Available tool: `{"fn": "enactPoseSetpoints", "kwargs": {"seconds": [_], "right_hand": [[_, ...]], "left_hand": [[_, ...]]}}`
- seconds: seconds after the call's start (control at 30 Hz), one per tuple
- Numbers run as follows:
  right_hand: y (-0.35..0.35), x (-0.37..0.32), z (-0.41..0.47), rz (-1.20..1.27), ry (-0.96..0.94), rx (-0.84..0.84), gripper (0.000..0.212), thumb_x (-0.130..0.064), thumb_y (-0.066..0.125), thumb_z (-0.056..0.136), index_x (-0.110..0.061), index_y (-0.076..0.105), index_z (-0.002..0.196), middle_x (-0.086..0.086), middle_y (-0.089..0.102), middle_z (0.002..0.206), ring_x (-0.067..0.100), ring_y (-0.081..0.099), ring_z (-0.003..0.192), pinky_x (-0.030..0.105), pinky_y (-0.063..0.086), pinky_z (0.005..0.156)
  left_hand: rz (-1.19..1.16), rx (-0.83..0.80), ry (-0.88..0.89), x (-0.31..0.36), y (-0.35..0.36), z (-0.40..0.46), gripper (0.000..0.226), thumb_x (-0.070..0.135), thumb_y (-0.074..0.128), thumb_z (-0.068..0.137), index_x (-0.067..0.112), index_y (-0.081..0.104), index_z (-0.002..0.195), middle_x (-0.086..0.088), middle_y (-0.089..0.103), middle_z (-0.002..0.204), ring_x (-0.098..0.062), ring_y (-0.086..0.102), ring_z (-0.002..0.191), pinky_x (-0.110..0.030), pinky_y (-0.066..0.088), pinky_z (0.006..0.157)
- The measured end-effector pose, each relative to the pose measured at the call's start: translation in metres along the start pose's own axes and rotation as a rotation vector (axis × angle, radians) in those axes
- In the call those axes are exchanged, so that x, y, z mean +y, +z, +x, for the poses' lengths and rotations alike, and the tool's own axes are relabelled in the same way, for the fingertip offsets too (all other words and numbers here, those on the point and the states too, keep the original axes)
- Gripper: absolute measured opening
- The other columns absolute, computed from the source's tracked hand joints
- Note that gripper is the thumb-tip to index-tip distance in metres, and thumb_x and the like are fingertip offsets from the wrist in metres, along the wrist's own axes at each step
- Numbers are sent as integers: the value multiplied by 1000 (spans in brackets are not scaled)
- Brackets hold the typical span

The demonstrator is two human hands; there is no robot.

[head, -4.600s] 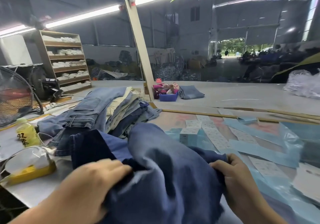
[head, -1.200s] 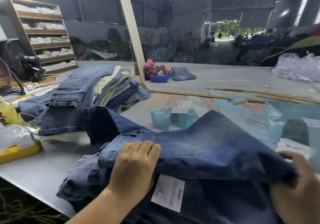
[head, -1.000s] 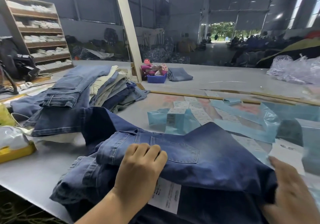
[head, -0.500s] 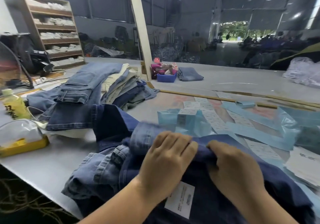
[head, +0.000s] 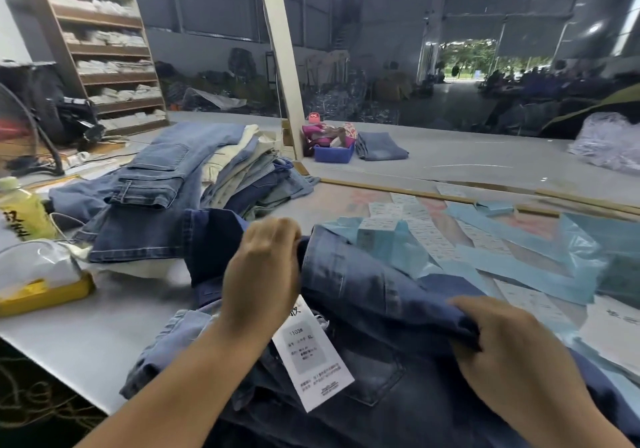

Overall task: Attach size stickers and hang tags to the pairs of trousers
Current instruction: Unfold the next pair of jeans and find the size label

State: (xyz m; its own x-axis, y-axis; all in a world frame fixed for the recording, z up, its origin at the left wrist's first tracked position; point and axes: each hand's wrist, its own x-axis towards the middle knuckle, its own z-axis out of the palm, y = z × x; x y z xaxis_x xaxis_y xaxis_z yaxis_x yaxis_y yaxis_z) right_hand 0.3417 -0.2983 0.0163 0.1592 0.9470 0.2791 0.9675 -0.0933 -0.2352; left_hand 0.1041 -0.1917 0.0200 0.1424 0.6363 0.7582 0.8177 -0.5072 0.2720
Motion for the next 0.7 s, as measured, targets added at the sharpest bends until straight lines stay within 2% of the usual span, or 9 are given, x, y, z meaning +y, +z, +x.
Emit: {"fn": "enactPoseSetpoints", "kwargs": {"seconds": [0.07,0.1,0.17,0.27,0.37,0.43,0.53,0.63,0.7], "right_hand": [[-5,-4,3,-120,-127,-154,8,-33,54,77,-32,56,85,-13,59,94,16,54,92,28,43,77],[-5,-5,4,-142,-151,-190,30,-42,54,76,-37,55,106,-18,57,111,13,53,104,25,41,84],[-7,-16,6,-74,-147,-219,100,-70,54,66,-39,9,150,-23,36,139,13,42,125,25,36,100],[3,-45,7,72,-272,-81,129,-75,58,59,-42,-38,139,-15,24,148,18,39,126,29,37,98],[24,-58,18,149,-321,81,85,-44,62,77,-32,17,148,-9,54,125,21,59,104,30,46,70],[25,-53,26,236,-225,233,28,-21,60,78,-31,53,103,-7,65,82,27,63,77,30,39,55],[11,-33,32,424,-36,412,28,-9,58,74,-34,48,80,-17,50,54,4,51,52,15,29,44],[1,-26,31,488,14,578,30,-2,64,72,-27,53,84,-18,50,59,-5,45,56,15,30,48],[1,-29,26,480,-2,574,29,0,66,71,-22,55,86,-18,48,59,-5,45,57,16,29,49]], "left_hand": [[-111,22,118,8,7,3,6,-1,61,88,2,58,89,-9,59,89,-28,54,82,-41,48,65],[-168,35,183,10,10,5,3,-1,59,88,1,58,90,-9,59,92,-28,54,83,-39,46,69],[-289,60,279,15,14,5,5,2,52,89,1,57,91,-8,58,94,-28,54,83,-36,44,74],[-398,83,345,22,17,1,7,4,52,91,8,52,96,-3,52,100,-28,54,85,-36,45,76],[-368,53,416,19,20,-1,10,7,49,93,12,46,101,-2,46,104,-29,53,87,-36,46,78],[-309,32,410,9,23,-4,22,4,54,92,13,44,109,-4,43,110,-29,55,94,-37,47,85],[-91,-37,123,-13,29,-11,58,12,71,82,17,35,127,-9,43,123,-29,49,113,-33,43,100],[-95,-549,-447,-26,31,-3,72,36,71,75,22,31,133,-4,50,128,-26,53,110,-36,48,91],[-126,-862,-471,-24,31,6,54,32,70,70,22,47,117,3,60,110,-18,59,94,-39,53,81]]}}
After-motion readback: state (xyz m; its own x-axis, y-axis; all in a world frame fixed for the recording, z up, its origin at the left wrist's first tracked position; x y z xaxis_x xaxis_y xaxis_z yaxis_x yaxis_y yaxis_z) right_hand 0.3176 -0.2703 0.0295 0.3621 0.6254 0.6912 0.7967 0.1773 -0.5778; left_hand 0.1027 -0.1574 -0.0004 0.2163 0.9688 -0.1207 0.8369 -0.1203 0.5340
